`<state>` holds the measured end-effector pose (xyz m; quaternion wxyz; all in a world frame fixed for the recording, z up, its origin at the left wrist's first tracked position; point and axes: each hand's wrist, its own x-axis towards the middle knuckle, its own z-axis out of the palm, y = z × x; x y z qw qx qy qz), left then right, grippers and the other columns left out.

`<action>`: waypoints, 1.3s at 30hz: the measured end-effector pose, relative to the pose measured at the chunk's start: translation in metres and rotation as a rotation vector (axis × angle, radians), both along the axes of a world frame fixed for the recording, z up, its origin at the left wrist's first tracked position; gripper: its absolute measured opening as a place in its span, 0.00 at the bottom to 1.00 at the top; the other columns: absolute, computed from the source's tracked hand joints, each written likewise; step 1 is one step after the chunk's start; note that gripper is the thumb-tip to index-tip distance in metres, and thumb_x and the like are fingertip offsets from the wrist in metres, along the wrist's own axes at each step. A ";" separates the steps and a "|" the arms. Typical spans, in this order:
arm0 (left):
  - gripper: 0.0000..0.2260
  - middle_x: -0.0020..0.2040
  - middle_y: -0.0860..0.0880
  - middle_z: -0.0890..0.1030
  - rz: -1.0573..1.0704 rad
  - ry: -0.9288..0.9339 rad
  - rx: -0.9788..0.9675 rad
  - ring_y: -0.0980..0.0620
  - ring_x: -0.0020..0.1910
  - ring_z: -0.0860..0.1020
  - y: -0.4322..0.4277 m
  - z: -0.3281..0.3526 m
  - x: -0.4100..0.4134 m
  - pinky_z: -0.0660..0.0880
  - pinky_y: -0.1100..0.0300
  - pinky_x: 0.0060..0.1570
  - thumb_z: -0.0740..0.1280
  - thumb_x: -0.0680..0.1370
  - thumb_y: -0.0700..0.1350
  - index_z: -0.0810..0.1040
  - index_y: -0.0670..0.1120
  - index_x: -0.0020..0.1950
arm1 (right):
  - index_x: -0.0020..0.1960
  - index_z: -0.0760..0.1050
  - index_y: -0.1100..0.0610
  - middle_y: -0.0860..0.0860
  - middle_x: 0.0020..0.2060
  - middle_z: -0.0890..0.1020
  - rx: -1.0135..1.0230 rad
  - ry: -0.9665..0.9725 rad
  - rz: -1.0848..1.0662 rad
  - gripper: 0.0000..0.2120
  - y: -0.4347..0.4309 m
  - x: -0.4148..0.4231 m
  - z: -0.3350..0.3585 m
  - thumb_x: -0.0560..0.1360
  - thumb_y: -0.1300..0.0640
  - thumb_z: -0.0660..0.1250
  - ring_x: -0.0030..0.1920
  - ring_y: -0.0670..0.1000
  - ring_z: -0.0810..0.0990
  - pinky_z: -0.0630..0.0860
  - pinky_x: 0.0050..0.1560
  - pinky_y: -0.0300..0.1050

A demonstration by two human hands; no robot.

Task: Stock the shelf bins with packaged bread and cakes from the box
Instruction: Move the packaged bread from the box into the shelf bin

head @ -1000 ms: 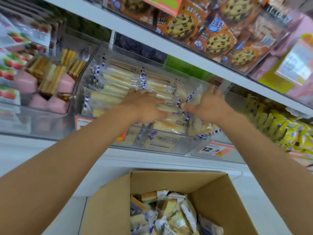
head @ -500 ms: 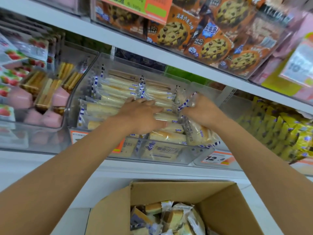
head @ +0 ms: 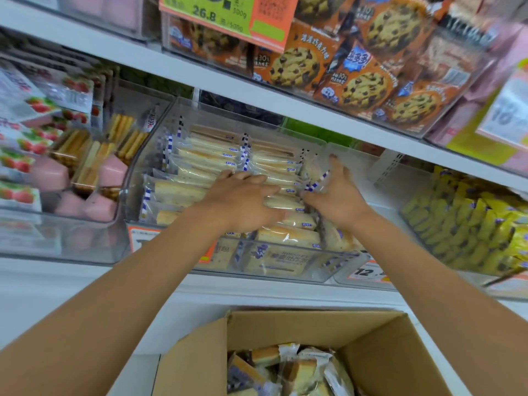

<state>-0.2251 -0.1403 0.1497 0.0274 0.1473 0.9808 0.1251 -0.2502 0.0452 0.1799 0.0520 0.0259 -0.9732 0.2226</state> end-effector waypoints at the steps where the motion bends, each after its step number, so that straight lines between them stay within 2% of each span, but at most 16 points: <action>1: 0.31 0.81 0.55 0.51 -0.001 0.005 -0.002 0.51 0.79 0.49 0.000 0.000 0.000 0.44 0.48 0.77 0.52 0.77 0.70 0.54 0.63 0.78 | 0.79 0.44 0.53 0.55 0.78 0.48 0.019 0.087 0.051 0.42 0.005 0.008 -0.005 0.77 0.46 0.67 0.76 0.57 0.58 0.62 0.69 0.43; 3: 0.32 0.81 0.55 0.51 -0.002 0.010 0.002 0.51 0.79 0.49 0.000 -0.001 0.000 0.44 0.48 0.77 0.53 0.77 0.71 0.54 0.63 0.78 | 0.80 0.40 0.50 0.51 0.79 0.40 0.172 0.188 0.151 0.38 0.012 0.021 -0.015 0.80 0.40 0.58 0.78 0.52 0.46 0.52 0.76 0.48; 5: 0.35 0.81 0.55 0.50 -0.013 -0.010 -0.001 0.50 0.80 0.49 0.000 -0.001 0.000 0.43 0.47 0.77 0.52 0.74 0.74 0.53 0.62 0.79 | 0.80 0.40 0.49 0.46 0.78 0.36 0.214 0.010 0.206 0.36 0.011 0.016 -0.024 0.79 0.36 0.50 0.78 0.47 0.44 0.47 0.75 0.45; 8: 0.42 0.81 0.55 0.49 -0.020 -0.038 -0.015 0.50 0.80 0.48 0.000 0.000 0.000 0.42 0.48 0.77 0.53 0.70 0.77 0.50 0.62 0.79 | 0.80 0.37 0.52 0.48 0.79 0.39 0.328 -0.214 0.198 0.39 0.004 -0.006 -0.031 0.77 0.31 0.43 0.78 0.48 0.40 0.42 0.77 0.48; 10: 0.43 0.81 0.56 0.48 -0.017 -0.037 -0.021 0.51 0.80 0.47 0.000 0.001 0.000 0.42 0.48 0.77 0.55 0.69 0.77 0.50 0.61 0.79 | 0.79 0.36 0.52 0.49 0.79 0.38 0.310 -0.226 0.202 0.40 0.005 -0.010 -0.030 0.77 0.30 0.43 0.78 0.49 0.37 0.40 0.78 0.50; 13: 0.43 0.81 0.56 0.48 -0.021 -0.035 -0.047 0.52 0.79 0.46 0.001 0.001 -0.001 0.42 0.48 0.77 0.55 0.69 0.77 0.50 0.60 0.80 | 0.79 0.36 0.50 0.48 0.78 0.35 0.303 -0.126 0.249 0.40 0.014 0.000 -0.033 0.76 0.30 0.44 0.77 0.48 0.34 0.38 0.77 0.50; 19: 0.44 0.81 0.57 0.46 -0.002 -0.079 -0.093 0.53 0.80 0.45 0.003 0.003 -0.001 0.41 0.49 0.77 0.56 0.69 0.76 0.47 0.60 0.80 | 0.79 0.37 0.46 0.48 0.78 0.36 0.325 -0.258 0.261 0.40 0.008 -0.010 -0.035 0.75 0.27 0.43 0.77 0.50 0.34 0.39 0.77 0.51; 23: 0.42 0.81 0.55 0.53 0.043 -0.064 -0.075 0.52 0.79 0.51 0.005 0.015 0.008 0.47 0.46 0.77 0.60 0.69 0.75 0.54 0.60 0.79 | 0.80 0.43 0.47 0.51 0.79 0.41 0.306 -0.203 0.283 0.38 0.010 -0.006 -0.028 0.77 0.30 0.45 0.78 0.53 0.37 0.38 0.77 0.53; 25: 0.39 0.78 0.51 0.63 0.089 -0.007 -0.052 0.48 0.77 0.60 0.009 0.026 0.018 0.56 0.46 0.74 0.62 0.70 0.73 0.63 0.58 0.77 | 0.79 0.53 0.50 0.56 0.79 0.51 0.260 -0.054 0.307 0.31 0.015 0.002 -0.016 0.80 0.36 0.49 0.79 0.56 0.46 0.44 0.76 0.53; 26: 0.34 0.75 0.50 0.69 0.123 0.061 -0.019 0.47 0.74 0.65 0.012 0.031 0.026 0.61 0.47 0.72 0.63 0.72 0.71 0.68 0.56 0.74 | 0.76 0.62 0.52 0.58 0.75 0.61 0.209 0.073 0.315 0.27 0.020 0.010 -0.011 0.81 0.41 0.54 0.76 0.58 0.56 0.53 0.74 0.50; 28: 0.18 0.62 0.49 0.79 0.222 0.232 0.094 0.47 0.62 0.74 0.024 0.037 0.046 0.72 0.50 0.61 0.66 0.76 0.62 0.77 0.54 0.60 | 0.62 0.76 0.56 0.57 0.59 0.77 0.106 0.331 0.341 0.14 0.031 0.034 -0.004 0.80 0.52 0.61 0.62 0.57 0.72 0.69 0.60 0.48; 30: 0.05 0.48 0.53 0.81 0.317 0.263 0.199 0.49 0.49 0.78 0.045 0.038 0.072 0.76 0.53 0.50 0.67 0.76 0.53 0.77 0.53 0.46 | 0.51 0.78 0.59 0.55 0.48 0.79 0.049 0.441 0.381 0.07 0.045 0.063 -0.009 0.77 0.58 0.63 0.49 0.56 0.77 0.74 0.46 0.48; 32: 0.06 0.42 0.55 0.79 0.317 0.176 0.225 0.50 0.45 0.78 0.071 0.029 0.094 0.76 0.55 0.47 0.67 0.74 0.50 0.74 0.52 0.38 | 0.47 0.78 0.59 0.54 0.44 0.79 0.027 0.397 0.425 0.06 0.064 0.088 -0.026 0.75 0.60 0.64 0.43 0.57 0.77 0.75 0.41 0.49; 34: 0.08 0.40 0.54 0.78 0.299 0.039 0.258 0.50 0.44 0.78 0.094 0.006 0.109 0.77 0.55 0.47 0.68 0.73 0.48 0.73 0.51 0.35 | 0.46 0.78 0.57 0.52 0.42 0.79 0.003 0.246 0.451 0.05 0.088 0.108 -0.054 0.74 0.60 0.64 0.41 0.56 0.77 0.75 0.41 0.50; 36: 0.07 0.41 0.49 0.80 0.301 -0.146 0.295 0.47 0.42 0.78 0.110 -0.027 0.123 0.76 0.55 0.44 0.68 0.74 0.46 0.76 0.47 0.36 | 0.46 0.78 0.54 0.49 0.41 0.80 -0.014 0.032 0.431 0.05 0.115 0.124 -0.090 0.76 0.58 0.64 0.42 0.54 0.79 0.75 0.42 0.47; 39: 0.09 0.43 0.40 0.81 0.365 -0.367 0.357 0.44 0.42 0.80 0.125 -0.079 0.142 0.78 0.51 0.45 0.66 0.77 0.46 0.80 0.41 0.42 | 0.53 0.80 0.51 0.48 0.49 0.82 0.040 -0.315 0.367 0.07 0.162 0.143 -0.150 0.79 0.55 0.63 0.48 0.50 0.80 0.76 0.49 0.45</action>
